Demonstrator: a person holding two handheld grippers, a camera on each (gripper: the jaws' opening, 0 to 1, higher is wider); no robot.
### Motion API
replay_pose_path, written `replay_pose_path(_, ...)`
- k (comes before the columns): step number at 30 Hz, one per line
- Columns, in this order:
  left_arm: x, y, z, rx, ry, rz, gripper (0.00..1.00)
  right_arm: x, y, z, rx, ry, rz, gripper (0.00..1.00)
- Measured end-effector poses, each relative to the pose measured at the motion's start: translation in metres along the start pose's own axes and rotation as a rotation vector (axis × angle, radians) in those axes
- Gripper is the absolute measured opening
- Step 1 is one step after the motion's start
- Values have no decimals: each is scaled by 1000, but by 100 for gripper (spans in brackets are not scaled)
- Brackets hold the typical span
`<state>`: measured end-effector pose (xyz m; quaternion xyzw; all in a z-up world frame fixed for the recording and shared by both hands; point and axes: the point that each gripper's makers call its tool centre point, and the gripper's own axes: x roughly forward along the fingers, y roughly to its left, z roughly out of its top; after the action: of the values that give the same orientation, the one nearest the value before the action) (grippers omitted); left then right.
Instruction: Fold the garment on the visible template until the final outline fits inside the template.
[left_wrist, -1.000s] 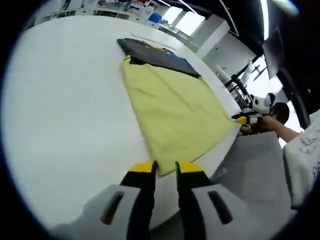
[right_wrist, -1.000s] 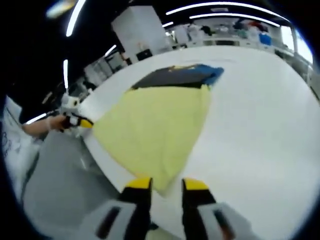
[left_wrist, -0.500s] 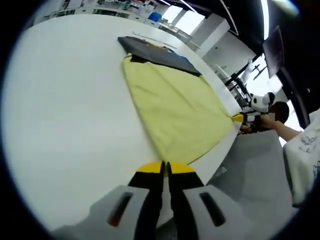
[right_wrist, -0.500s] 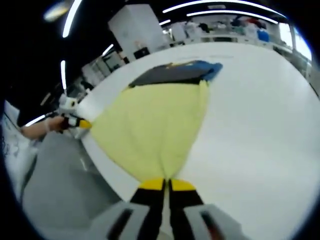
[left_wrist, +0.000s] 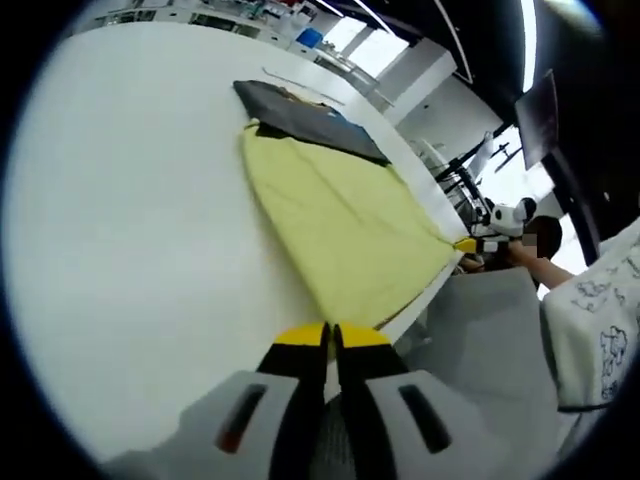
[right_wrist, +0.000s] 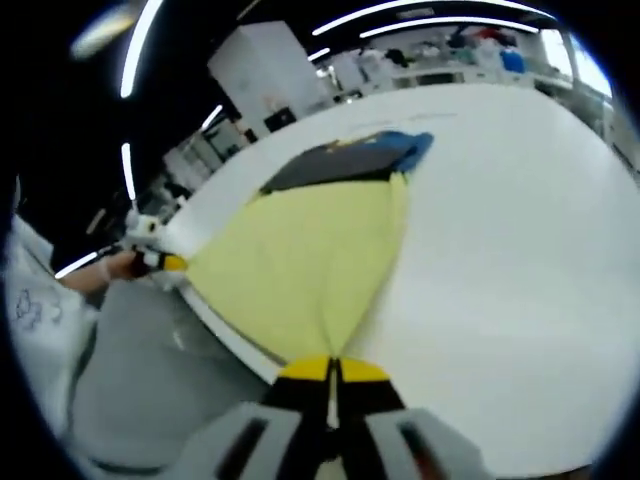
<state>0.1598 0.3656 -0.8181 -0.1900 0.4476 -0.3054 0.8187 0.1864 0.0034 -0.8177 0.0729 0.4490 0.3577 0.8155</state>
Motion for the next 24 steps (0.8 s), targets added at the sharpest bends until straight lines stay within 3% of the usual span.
replay_pose_path(6,-18,-15,0,-10,-8,-34,0,-17,24,0,58,-20,36,0)
replay_pose_path(14,-41,-27,14,-22,-49,-67,0,-33,30,10,101,-45,79,0)
replay_pose_path(20,-42,-28,11,-23,-32,-60,0,-36,29,18,125,-55,108,0)
replay_pose_path(24,-40,-27,20,-25,-47,-61,0,-36,26,33,131,-80,119,0)
